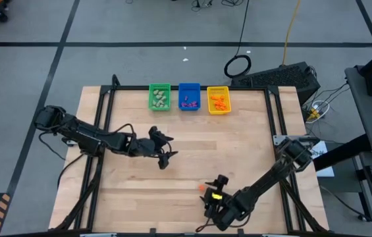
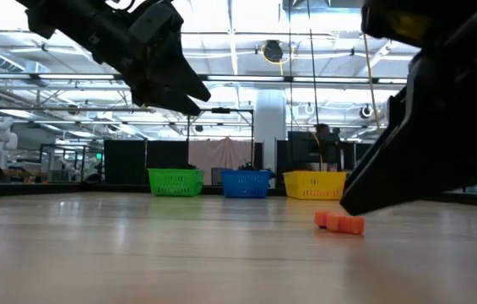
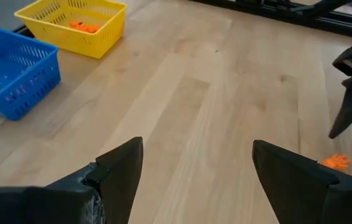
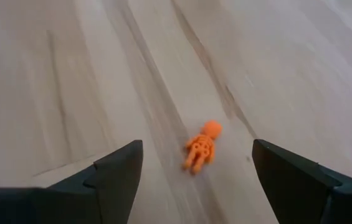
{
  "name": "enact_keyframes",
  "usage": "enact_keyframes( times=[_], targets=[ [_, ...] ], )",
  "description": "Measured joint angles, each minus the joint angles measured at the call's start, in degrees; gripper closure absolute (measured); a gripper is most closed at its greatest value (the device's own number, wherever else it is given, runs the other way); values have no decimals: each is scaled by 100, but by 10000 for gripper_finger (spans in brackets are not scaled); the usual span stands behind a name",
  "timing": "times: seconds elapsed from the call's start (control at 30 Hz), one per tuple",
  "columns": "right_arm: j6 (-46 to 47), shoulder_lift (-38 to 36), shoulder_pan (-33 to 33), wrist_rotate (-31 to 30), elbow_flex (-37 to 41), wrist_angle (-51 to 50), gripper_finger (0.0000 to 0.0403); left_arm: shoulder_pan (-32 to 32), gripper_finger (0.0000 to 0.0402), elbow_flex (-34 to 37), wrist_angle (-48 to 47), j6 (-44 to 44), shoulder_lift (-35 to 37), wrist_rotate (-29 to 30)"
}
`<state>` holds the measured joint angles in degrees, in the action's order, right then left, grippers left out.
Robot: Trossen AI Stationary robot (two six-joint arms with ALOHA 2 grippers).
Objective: Sort Halloween decoration
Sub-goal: Put the orange skeleton toy into the yellow bin
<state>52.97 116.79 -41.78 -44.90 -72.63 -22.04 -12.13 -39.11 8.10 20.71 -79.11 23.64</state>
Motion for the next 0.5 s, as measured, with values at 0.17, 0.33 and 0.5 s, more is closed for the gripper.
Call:
enact_keyframes(
  times=[0.17,0.33,0.5],
  targets=[
    [461,271,5,-26,-93,-62,115,-1,100,0,-7,76,0,-2],
    [926,390,0,-248,-93,-51,118,-3,100,0,-8,133,0,-4],
    [1089,401,5,-300,-93,-74,152,-1,100,0,-9,131,0,-4]
  ],
)
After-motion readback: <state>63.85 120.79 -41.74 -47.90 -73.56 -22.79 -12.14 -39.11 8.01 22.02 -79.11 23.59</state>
